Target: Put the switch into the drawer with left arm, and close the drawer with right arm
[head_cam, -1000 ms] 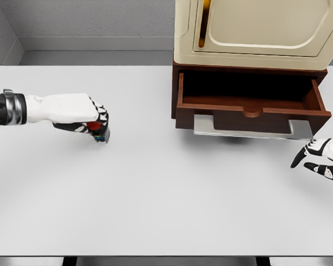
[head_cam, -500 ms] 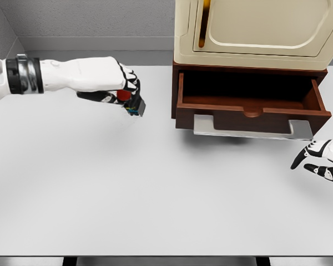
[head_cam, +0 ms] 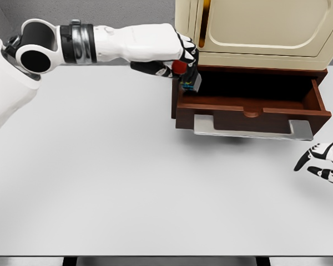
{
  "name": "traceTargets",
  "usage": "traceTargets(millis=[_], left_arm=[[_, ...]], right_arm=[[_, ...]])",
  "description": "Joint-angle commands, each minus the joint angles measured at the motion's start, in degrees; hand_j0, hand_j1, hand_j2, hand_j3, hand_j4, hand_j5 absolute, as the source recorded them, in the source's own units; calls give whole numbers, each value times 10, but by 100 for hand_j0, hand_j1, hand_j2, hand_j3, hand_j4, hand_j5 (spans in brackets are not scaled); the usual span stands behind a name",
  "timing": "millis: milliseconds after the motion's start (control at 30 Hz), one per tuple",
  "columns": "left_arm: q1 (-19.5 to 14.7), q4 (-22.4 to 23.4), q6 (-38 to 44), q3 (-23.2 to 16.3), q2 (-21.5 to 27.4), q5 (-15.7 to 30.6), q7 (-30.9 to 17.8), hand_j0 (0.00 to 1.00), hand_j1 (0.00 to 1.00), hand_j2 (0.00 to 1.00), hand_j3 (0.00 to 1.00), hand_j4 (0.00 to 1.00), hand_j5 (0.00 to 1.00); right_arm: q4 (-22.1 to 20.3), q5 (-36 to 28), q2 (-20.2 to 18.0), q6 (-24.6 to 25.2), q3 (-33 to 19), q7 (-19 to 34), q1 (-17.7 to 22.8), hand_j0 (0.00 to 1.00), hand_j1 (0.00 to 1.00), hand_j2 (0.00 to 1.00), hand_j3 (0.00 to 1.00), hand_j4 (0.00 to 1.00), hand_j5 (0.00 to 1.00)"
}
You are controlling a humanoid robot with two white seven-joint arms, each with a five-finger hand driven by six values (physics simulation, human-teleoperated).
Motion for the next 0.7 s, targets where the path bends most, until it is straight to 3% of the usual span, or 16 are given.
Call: traceTargets(millis=[0, 133, 400, 500, 600, 667], left_arm=[[1, 55, 2, 0, -44, -10, 0, 32, 32, 32, 32, 32, 32], [7, 101, 2, -1, -99, -42, 0, 32, 32, 32, 32, 32, 32], [6, 100, 2, -2, -147, -65, 0, 35, 35, 35, 35, 35, 35], [5, 101, 2, -2, -147, -64, 0, 47, 47, 47, 47, 47, 47], [5, 100, 2, -1, -147, -62, 0, 70, 70, 70, 70, 70, 70], [4, 101, 2, 0, -144, -61, 0, 76, 76, 76, 76, 76, 76]], right_arm=[[0, -5, -1, 2, -1, 0, -1, 50, 50, 50, 50, 50, 50], [0, -5, -1, 2, 0, 0, 0, 50, 50, 50, 50, 50, 50], [0, -5, 0, 2, 1, 0, 0, 50, 50, 50, 50, 50, 50], [0, -5, 0, 2, 1, 0, 0, 50, 50, 50, 50, 50, 50], [0, -5, 0, 2, 1, 0, 0, 50, 50, 50, 50, 50, 50], [0, -5, 0, 2, 1, 0, 0, 50, 50, 50, 50, 50, 50]])
